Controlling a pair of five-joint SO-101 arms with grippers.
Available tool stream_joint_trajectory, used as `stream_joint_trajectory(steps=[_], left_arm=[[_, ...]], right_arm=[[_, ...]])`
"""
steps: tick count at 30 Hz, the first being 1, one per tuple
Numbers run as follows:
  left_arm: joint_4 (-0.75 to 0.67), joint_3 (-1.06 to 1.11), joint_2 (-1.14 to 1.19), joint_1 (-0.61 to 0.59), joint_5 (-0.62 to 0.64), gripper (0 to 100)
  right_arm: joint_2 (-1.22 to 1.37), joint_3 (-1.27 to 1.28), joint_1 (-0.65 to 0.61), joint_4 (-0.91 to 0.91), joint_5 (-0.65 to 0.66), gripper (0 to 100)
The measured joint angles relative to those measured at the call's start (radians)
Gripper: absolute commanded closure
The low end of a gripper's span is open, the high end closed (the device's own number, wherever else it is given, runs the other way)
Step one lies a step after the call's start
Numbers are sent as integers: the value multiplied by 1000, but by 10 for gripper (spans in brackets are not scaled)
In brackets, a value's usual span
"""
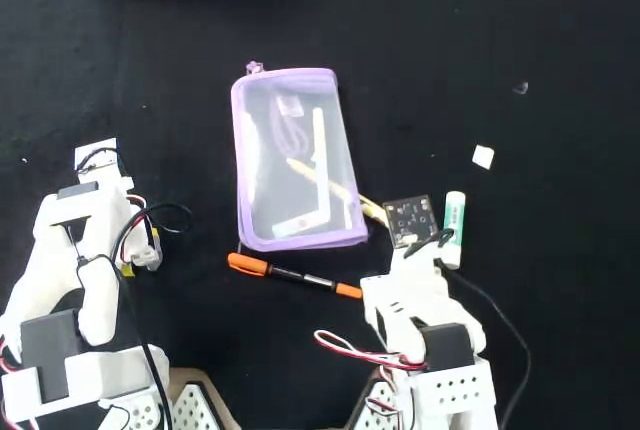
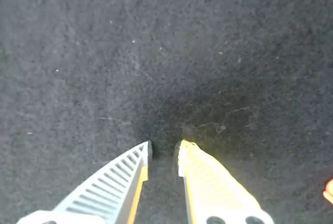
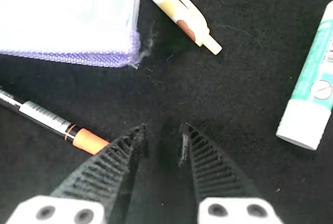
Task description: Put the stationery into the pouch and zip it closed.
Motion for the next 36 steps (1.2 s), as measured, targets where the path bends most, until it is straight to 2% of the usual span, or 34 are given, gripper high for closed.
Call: stream_joint_trajectory(steps=[5, 10, 15, 23, 26, 30, 36], left_arm=[[0, 0, 0, 0, 0, 884], [0, 0, 0, 0, 0, 882], [0, 0, 0, 0, 0, 884], [0, 0, 0, 0, 0, 881], [0, 0, -5, 0, 0, 880], [0, 0, -5, -23, 0, 880], [0, 0, -6, -31, 0, 880]], right_arm=[[0, 0, 34, -74, 26, 886], [0, 2, 167, -219, 181, 886], [0, 2, 203, -384, 288, 886], [0, 2, 201, -496, 285, 881], [0, -5, 201, -497, 224, 812], [0, -74, 201, -466, 204, 692], [3, -249, 203, -379, 204, 698]])
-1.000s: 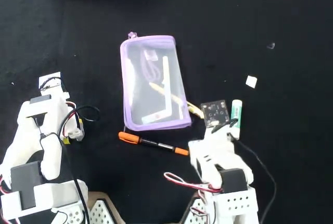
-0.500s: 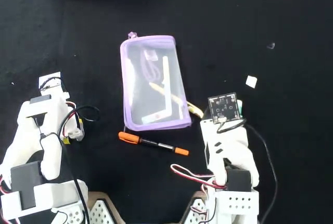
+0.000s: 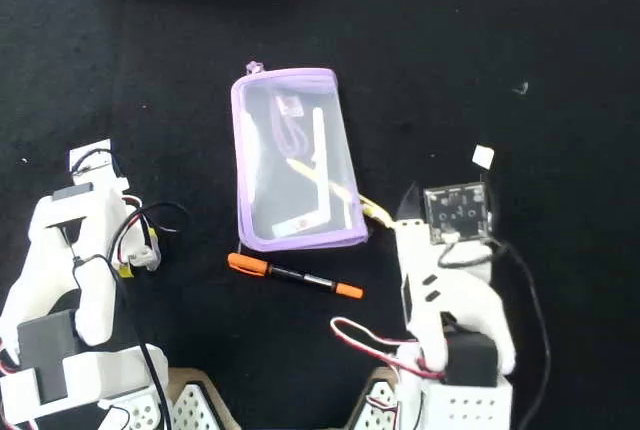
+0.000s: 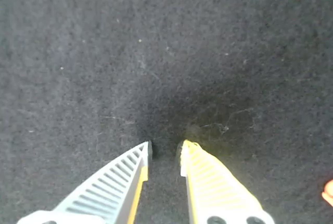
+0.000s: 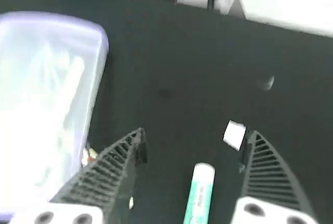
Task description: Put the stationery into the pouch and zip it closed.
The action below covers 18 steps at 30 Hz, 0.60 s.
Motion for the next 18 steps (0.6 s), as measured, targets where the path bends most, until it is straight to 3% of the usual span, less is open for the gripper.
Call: stream_joint_trajectory(steps=[8, 18], left_arm=[[0, 0, 0, 9, 0, 880], [0, 0, 0, 11, 0, 880]], right_arm=[[430, -347, -15, 31, -26, 698], [928, -717, -221, 106, -37, 697]])
